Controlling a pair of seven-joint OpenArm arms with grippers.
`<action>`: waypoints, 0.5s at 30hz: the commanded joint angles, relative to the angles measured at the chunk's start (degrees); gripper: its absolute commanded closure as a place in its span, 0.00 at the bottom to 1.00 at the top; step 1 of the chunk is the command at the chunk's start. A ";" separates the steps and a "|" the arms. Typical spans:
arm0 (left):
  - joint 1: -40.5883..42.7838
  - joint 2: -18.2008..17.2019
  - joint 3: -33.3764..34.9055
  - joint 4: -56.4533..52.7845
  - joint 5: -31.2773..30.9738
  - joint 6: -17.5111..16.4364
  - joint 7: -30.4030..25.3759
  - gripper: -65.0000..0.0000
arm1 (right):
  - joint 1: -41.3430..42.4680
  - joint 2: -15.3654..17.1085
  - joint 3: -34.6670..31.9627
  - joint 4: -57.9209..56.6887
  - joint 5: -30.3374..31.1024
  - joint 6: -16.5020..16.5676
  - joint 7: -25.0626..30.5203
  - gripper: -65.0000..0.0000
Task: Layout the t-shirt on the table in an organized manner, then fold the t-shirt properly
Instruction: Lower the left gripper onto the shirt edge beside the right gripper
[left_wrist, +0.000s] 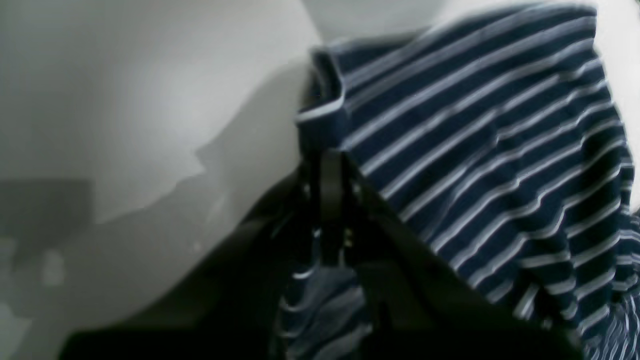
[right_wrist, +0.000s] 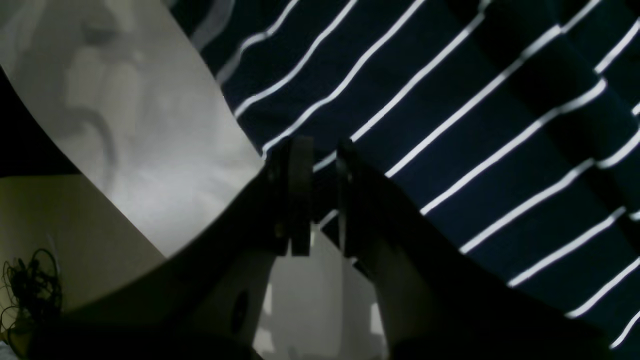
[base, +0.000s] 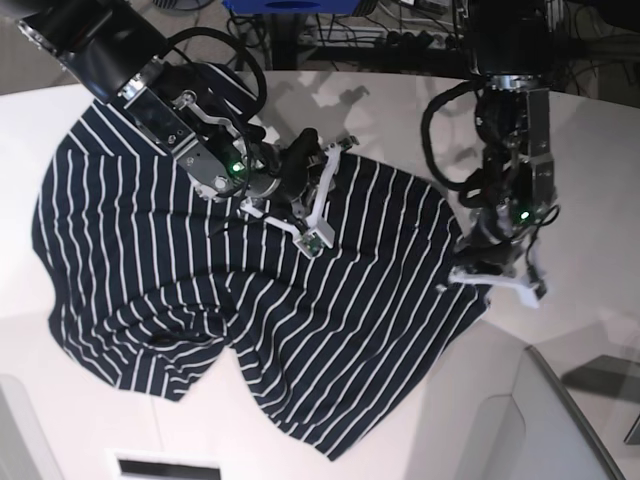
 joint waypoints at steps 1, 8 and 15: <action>-2.37 -0.15 1.20 -0.52 0.07 0.73 -1.06 1.00 | 0.88 -0.25 0.22 0.80 0.45 0.41 0.84 0.88; -10.99 0.02 10.61 -15.64 0.07 3.81 -6.51 1.00 | 0.88 -0.25 0.22 0.80 0.45 0.41 0.84 0.88; -17.49 1.96 15.97 -29.53 -0.01 3.81 -9.23 1.00 | 0.97 0.89 0.22 0.89 0.45 0.41 0.84 0.88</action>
